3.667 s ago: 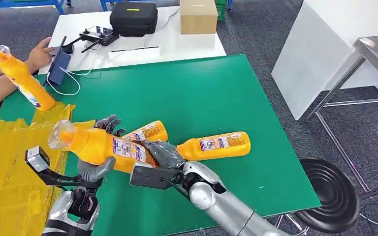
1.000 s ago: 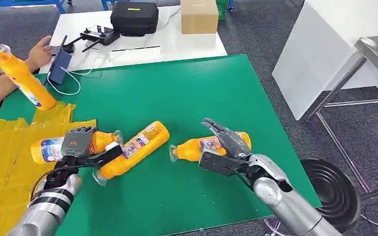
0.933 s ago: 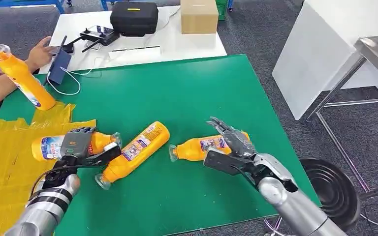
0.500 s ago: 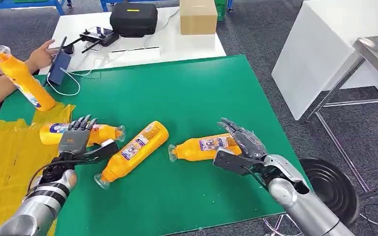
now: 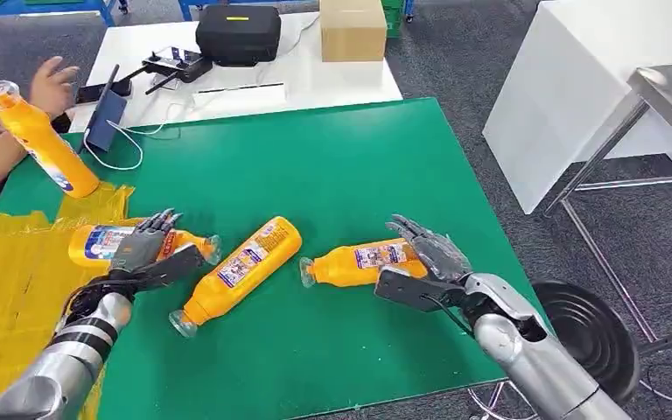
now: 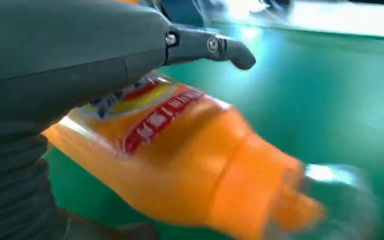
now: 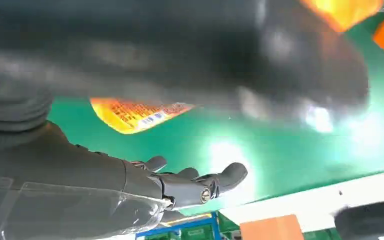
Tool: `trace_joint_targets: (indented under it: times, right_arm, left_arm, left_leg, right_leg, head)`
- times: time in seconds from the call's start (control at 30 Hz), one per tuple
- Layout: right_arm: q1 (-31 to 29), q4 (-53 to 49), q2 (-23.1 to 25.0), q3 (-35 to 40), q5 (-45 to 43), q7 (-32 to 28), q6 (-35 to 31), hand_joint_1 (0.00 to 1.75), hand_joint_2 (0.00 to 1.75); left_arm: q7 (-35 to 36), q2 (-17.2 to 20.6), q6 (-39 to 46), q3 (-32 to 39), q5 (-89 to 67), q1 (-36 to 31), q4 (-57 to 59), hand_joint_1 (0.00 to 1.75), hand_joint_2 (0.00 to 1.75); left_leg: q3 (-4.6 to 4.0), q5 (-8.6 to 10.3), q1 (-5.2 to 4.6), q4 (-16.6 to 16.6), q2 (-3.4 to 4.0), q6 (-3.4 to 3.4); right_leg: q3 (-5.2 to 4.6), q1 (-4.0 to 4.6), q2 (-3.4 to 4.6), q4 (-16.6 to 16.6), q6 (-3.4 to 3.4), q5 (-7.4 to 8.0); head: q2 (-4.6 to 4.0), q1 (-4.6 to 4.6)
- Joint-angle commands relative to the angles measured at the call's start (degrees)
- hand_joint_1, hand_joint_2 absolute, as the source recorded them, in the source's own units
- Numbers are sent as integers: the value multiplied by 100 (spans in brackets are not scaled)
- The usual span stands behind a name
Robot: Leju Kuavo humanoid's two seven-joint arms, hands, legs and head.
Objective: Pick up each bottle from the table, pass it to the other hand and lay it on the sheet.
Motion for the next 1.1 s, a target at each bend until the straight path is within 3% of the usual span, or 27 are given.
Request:
trace_joint_targets:
  times: [0.03, 0.1, 0.13, 0.27, 0.33, 0.4, 0.43, 0.7, 0.87, 1.1]
  right_arm:
    - [-1408, 1839, 541, 693, -20, -202, 315, 0, 175]
    - [-1399, 1841, 539, 697, -19, -202, 315, 0, 175]
    - [-1360, 1770, 495, 722, -32, -202, 302, 0, 175]
    - [-1339, 1736, 475, 730, -42, -202, 296, 0, 175]
    - [-1517, 1896, 525, 858, -53, -195, 383, 0, 175]
    - [-1842, 2306, 706, 1045, -77, -215, 460, 0, 175]
    - [-2006, 2531, 808, 1148, -54, -228, 477, 0, 175]
    - [-2580, 3809, 1418, 1431, 337, -211, 419, 0, 175]
    - [-3002, 5293, 1878, 1906, 615, -522, 928, 0, 175]
    - [-3160, 5896, 1763, 2951, 1182, -604, 2055, 0, 175]
  left_arm:
    - [-1504, 593, -2163, 147, 1766, 206, -35, 0, 175]
    - [-1504, 575, -2161, 138, 1766, 208, -40, 0, 175]
    - [-1438, 566, -2158, 73, 1840, 224, -106, 0, 175]
    - [-1407, 560, -2156, 37, 1872, 215, -115, 0, 175]
    - [-1948, 634, -2841, 122, 2600, 354, -304, 0, 175]
    - [-1968, 830, -3567, -31, 3866, 802, -1201, 0, 175]
    - [-1968, 928, -3799, -144, 4449, 953, -1576, 0, 0]
    - [-1968, 663, -5079, 220, 6187, 1175, -2552, 0, 0]
    - [-1885, 439, -4988, 151, 6206, 931, -2349, 0, 0]
    - [-1815, 245, -5112, 183, 6433, 506, -1747, 0, 0]
  left_leg:
    - [23, -5, 0, -9, 37, -6]
    - [41, -12, 10, -8, 43, -14]
    - [31, -5, 7, -4, 23, -7]
    - [24, -1, 4, -4, 6, -5]
    - [26, -4, 6, -2, 8, -6]
    - [30, -8, 5, -2, 26, -7]
    - [36, -14, 10, 1, 45, -11]
    - [18, -6, 13, 5, 15, -11]
    - [23, -4, 11, 2, 5, -9]
    - [20, -1, 11, 6, -19, -9]
  right_leg:
    - [10, -3, 50, -3, -3, 7]
    - [22, 4, 70, -5, -8, 6]
    - [14, 4, 33, -3, -4, 2]
    - [9, 3, 17, 0, -2, 0]
    - [12, 3, 24, 1, -3, -1]
    - [10, 1, 46, 2, -3, 2]
    - [13, 5, 72, 3, -5, 4]
    - [3, 10, 37, 4, -5, 0]
    - [10, 7, 29, 2, -4, -1]
    - [11, 8, 3, 4, -4, -6]
  head:
    - [2, -2]
    - [0, -2]
    - [0, 2]
    - [0, -2]
    - [0, -2]
    - [0, 0]
    - [0, 4]
    - [0, 2]
    - [0, 0]
    - [0, 0]
